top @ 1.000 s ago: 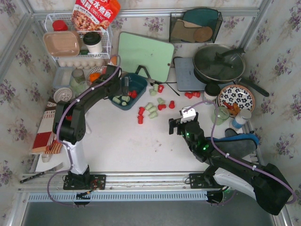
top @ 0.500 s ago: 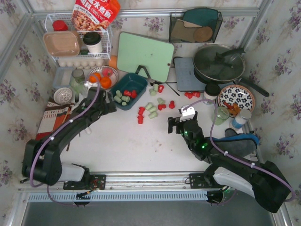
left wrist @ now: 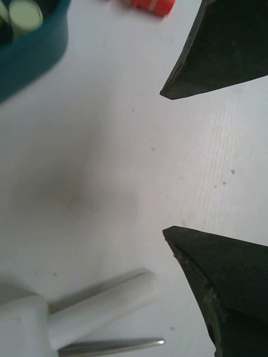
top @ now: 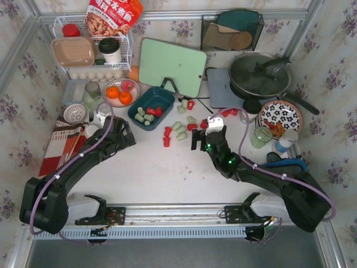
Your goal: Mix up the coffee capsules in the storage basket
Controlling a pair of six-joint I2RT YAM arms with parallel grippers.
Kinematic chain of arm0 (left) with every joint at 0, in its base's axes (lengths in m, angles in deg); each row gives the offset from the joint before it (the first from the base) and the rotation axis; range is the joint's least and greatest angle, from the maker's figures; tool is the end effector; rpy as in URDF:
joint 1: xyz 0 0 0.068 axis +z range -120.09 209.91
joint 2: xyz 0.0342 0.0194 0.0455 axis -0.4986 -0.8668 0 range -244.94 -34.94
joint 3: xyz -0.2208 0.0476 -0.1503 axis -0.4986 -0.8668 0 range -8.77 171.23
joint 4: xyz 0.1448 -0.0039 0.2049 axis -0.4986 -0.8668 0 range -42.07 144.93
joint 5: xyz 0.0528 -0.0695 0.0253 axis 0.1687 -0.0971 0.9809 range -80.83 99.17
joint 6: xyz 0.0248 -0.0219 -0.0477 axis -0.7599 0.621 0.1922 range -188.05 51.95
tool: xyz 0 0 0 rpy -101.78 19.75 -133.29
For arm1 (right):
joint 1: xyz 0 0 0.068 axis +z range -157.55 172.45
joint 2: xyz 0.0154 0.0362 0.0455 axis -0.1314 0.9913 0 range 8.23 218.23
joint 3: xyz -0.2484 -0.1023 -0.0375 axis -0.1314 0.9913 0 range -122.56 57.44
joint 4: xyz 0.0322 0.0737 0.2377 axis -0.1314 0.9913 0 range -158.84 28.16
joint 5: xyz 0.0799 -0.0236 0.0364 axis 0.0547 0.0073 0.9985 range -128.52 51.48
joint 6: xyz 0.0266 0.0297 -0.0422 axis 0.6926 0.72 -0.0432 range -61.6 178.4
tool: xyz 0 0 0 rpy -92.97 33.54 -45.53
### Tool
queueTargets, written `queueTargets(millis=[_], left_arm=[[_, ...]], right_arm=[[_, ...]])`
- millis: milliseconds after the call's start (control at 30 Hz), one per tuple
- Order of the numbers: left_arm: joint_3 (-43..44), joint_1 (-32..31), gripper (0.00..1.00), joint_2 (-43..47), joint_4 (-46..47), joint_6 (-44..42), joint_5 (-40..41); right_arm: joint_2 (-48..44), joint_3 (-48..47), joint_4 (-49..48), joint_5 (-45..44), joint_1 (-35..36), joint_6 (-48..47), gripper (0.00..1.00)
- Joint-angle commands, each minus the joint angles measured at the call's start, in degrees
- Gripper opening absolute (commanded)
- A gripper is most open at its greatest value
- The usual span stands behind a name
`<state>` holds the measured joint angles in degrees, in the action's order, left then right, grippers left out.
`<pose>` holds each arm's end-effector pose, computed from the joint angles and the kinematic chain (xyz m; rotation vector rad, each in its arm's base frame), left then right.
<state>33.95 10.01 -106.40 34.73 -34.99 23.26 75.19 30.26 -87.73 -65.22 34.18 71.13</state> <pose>0.2342 -0.0740 0.2164 -0.3841 2.3645 -0.1349 0.1910 0.1454 0.2120 -0.1726 1.8917 0.1953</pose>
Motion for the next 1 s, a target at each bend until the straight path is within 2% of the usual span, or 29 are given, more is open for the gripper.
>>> queueTargets(millis=[0,133,267,500,733,800,900,967], left_arm=[[-0.1,-0.7,0.98,1.9,2.7,-0.1,-3.9],[-1.8,-0.8,0.97,3.8,4.9,-0.8,-8.2],[-1.9,-0.9,0.97,4.8,4.9,-0.7,-10.0],[-1.7,-1.0,0.97,5.2,4.1,-0.4,-10.9],[-2.1,-0.9,0.95,6.1,4.2,0.3,-11.5],[-2.4,-0.9,0.94,6.5,4.3,0.6,-11.9],[-2.4,-1.0,0.94,6.8,4.1,0.7,-12.1],[-2.4,-0.9,0.94,6.9,4.1,0.6,-12.1]], right_arm=[[5.4,-3.6,-0.3,0.0,1.4,10.3,0.99],[14.2,-7.4,-3.2,-1.9,3.9,15.7,0.92],[25.5,-15.7,-2.7,-3.8,7.1,20.0,0.86],[39.7,-27.7,0.4,-3.2,11.7,21.7,0.75],[43.7,-30.7,3.3,-5.1,13.1,22.9,0.68],[44.4,-31.3,4.1,-5.4,13.1,22.7,0.59],[45.4,-32.8,5.7,-5.9,13.2,22.4,0.55],[46.1,-33.6,6.7,-5.9,13.2,22.3,0.46]])
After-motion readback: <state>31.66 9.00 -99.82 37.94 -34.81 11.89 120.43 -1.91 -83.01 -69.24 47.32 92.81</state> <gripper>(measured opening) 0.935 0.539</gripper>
